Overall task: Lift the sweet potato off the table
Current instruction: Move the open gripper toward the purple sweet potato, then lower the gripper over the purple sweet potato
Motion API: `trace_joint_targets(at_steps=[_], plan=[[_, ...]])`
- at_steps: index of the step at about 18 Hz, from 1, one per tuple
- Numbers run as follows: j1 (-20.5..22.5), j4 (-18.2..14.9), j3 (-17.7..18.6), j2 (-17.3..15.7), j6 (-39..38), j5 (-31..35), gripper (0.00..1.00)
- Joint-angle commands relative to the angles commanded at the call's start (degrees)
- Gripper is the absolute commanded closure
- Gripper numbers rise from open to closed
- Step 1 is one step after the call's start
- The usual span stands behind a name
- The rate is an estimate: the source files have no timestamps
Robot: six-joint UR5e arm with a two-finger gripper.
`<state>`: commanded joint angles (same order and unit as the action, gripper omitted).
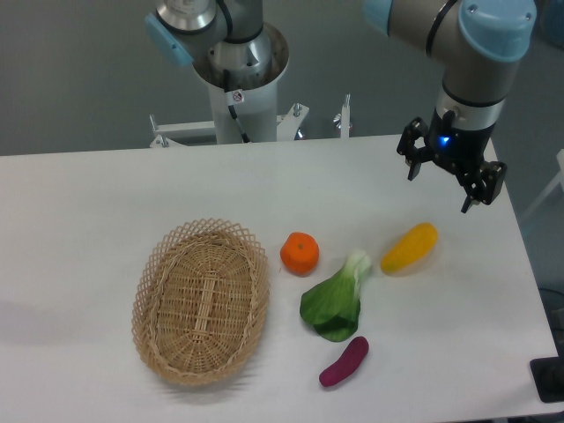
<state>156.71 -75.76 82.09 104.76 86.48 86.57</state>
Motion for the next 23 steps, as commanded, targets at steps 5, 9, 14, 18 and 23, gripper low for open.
trace_joint_targets(at_steps=[5, 9, 14, 18, 23], plan=[[-0.09, 0.00, 0.26, 0.18, -3.24, -1.66, 0.00], [-0.18, 0.70, 1.14, 0.96, -9.04, -5.00, 0.00], [-3.42, 7.79, 1.05, 5.52, -20.99, -7.82, 0.00], [-7.11, 15.19, 0.62, 11.68, -25.92, -7.47, 0.00], [-9.75, 21.70, 0.09, 17.22, -27.16, -7.38, 0.00]])
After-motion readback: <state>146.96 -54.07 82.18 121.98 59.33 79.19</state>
